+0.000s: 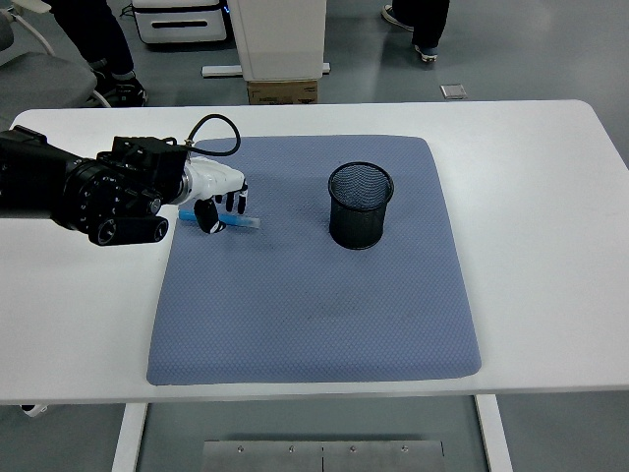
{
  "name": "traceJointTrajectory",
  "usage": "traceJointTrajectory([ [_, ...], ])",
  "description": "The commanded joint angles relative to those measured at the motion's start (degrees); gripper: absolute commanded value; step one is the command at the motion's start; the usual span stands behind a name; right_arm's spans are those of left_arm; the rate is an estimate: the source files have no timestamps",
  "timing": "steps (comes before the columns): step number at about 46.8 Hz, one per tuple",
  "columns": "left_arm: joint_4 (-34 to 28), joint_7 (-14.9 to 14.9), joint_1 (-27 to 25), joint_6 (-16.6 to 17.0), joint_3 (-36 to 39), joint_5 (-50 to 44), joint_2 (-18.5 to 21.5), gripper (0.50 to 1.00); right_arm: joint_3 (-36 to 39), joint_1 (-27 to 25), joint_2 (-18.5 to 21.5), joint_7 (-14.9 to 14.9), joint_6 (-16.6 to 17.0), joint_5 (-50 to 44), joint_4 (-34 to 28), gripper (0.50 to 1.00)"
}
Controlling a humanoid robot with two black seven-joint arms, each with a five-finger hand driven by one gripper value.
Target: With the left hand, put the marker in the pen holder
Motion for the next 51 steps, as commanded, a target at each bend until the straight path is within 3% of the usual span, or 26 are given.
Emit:
traceJointTrajectory([
  [1, 0.0, 0.0, 0.3, 1.0, 0.0, -0.5, -0.1, 0.637, 0.0, 0.0, 0.0, 0.0, 0.0, 0.0, 0.0, 1.000],
  [14, 0.2, 0.0, 0.5, 1.1, 0.0, -2.2, -0.7, 0.604, 0.0, 0.0, 0.0, 0.0, 0.0, 0.0, 0.0, 1.000],
  [37, 0.7, 0.3, 1.3, 0.9, 0.3, -2.2, -1.2, 0.500, 0.0, 0.0, 0.0, 0.0, 0.0, 0.0, 0.0, 1.000],
  [51, 0.9, 0.3, 1.2, 0.6, 0.4, -2.2, -1.2, 0.500, 0.0, -0.1, 0.0, 0.0, 0.0, 0.0, 0.0, 1.000],
])
